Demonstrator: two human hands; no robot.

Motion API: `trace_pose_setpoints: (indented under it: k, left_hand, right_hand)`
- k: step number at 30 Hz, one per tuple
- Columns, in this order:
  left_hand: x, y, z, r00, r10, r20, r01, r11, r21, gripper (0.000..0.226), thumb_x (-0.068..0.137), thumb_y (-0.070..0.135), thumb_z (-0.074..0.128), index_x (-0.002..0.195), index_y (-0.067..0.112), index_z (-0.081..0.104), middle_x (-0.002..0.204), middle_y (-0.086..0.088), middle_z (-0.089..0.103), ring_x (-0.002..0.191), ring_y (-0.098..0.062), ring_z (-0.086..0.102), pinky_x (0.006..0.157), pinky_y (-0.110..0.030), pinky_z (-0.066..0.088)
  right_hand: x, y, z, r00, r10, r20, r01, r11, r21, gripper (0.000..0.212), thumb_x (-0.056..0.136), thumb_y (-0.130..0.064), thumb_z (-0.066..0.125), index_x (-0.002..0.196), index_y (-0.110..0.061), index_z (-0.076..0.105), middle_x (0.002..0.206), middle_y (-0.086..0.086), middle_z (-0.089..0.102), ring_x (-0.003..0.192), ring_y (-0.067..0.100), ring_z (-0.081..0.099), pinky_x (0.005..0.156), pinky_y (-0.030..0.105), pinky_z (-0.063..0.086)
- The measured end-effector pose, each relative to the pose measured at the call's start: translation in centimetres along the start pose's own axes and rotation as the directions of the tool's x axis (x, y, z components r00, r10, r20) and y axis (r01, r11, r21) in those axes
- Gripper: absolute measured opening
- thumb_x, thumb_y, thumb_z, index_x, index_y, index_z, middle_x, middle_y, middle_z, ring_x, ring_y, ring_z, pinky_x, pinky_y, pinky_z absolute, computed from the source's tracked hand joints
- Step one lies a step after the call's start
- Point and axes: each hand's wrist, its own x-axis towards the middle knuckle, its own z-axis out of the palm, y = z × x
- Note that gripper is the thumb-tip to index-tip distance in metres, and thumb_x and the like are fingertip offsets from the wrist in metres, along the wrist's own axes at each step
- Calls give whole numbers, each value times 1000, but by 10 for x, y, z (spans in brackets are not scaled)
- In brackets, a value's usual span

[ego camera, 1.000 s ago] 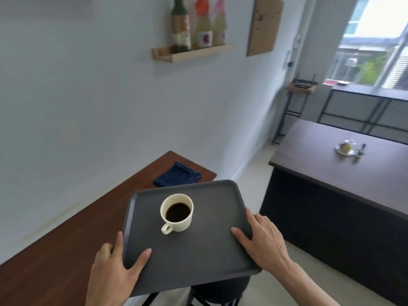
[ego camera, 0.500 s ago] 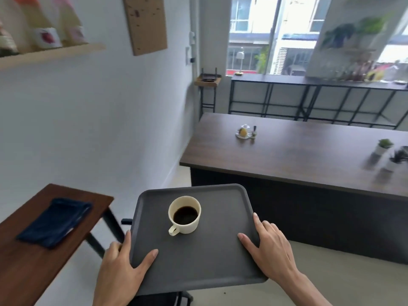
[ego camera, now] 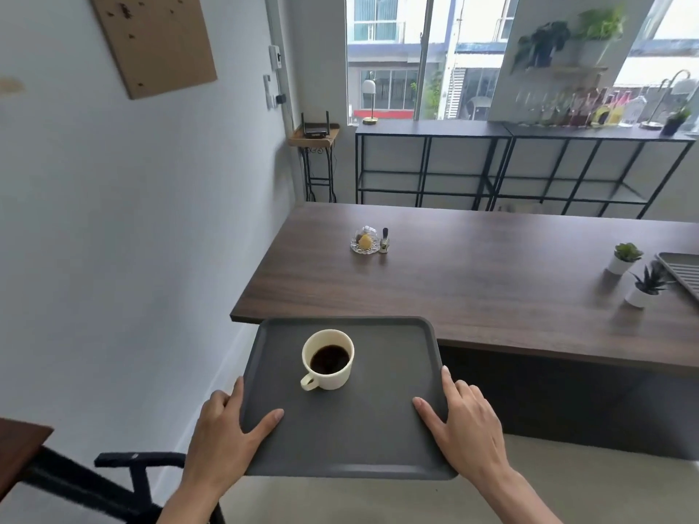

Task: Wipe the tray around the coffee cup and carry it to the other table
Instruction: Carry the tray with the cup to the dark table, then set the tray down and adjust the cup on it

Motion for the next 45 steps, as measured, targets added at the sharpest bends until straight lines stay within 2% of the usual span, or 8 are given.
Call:
trace_pose_setpoints:
  k: [6,10,13,21,31,36,40,45]
  left_hand:
    - [84,13,38,1000,6,30,-7,1000,20,108,73,97,39,155,27,29,99,9,41,93,-10,49,68,-25,51]
    - [147,14,67,999,32,39,-33,999,24,103,74,95,42,153,31,30,97,10,42,92,-11,49,69,-28,54]
    - [195,19,87,998,30,59,-30,1000,2,107,75,91,49,157,23,32,101,6,44,98,-15,49,74,-33,56]
    - [290,34,125,996,53,73,-51,998,-40,105,76,81,63,156,19,34,100,3,41,99,-19,49,77,-38,58]
    - [340,45,148,998,34,60,-32,999,-28,100,77,71,68,154,15,40,98,-1,44,98,-23,51,78,-44,58]
    - [354,45,151,997,55,57,-58,997,47,101,79,83,57,153,16,41,97,-2,46,92,-20,50,68,-40,58]
    - [360,43,152,996,59,68,-65,994,90,101,78,86,50,152,19,39,100,-4,51,92,-22,50,70,-42,56]
    - [361,44,153,997,44,67,-50,995,89,100,79,88,51,152,22,37,104,-3,52,95,-21,50,72,-41,56]
  right_hand:
    - [71,20,33,999,35,11,-35,999,9,81,92,-62,64,150,-5,52,86,-3,58,83,21,56,67,37,54]
    - [124,28,61,999,52,13,-52,998,-18,82,92,-65,57,146,-4,55,86,-2,60,84,23,57,67,38,55]
    - [162,34,79,997,71,12,-70,997,-35,83,92,-67,53,147,-4,54,90,0,62,86,23,58,71,38,56]
    - [245,44,103,994,104,46,-102,994,-50,82,94,-62,60,151,-3,48,95,3,63,90,25,57,74,41,57]
    - [307,54,128,995,82,53,-80,996,-51,78,96,-56,63,149,-1,50,90,4,59,83,25,54,73,42,55]
    - [317,55,132,996,76,43,-73,994,-80,75,100,-56,59,149,1,49,89,6,58,82,27,54,73,45,54]
    - [319,53,131,994,83,66,-76,992,-96,79,95,-52,67,150,1,48,93,11,59,86,31,55,76,49,55]
    - [322,52,131,993,83,79,-74,992,-101,79,96,-51,67,151,0,46,98,13,59,89,32,55,77,50,54]
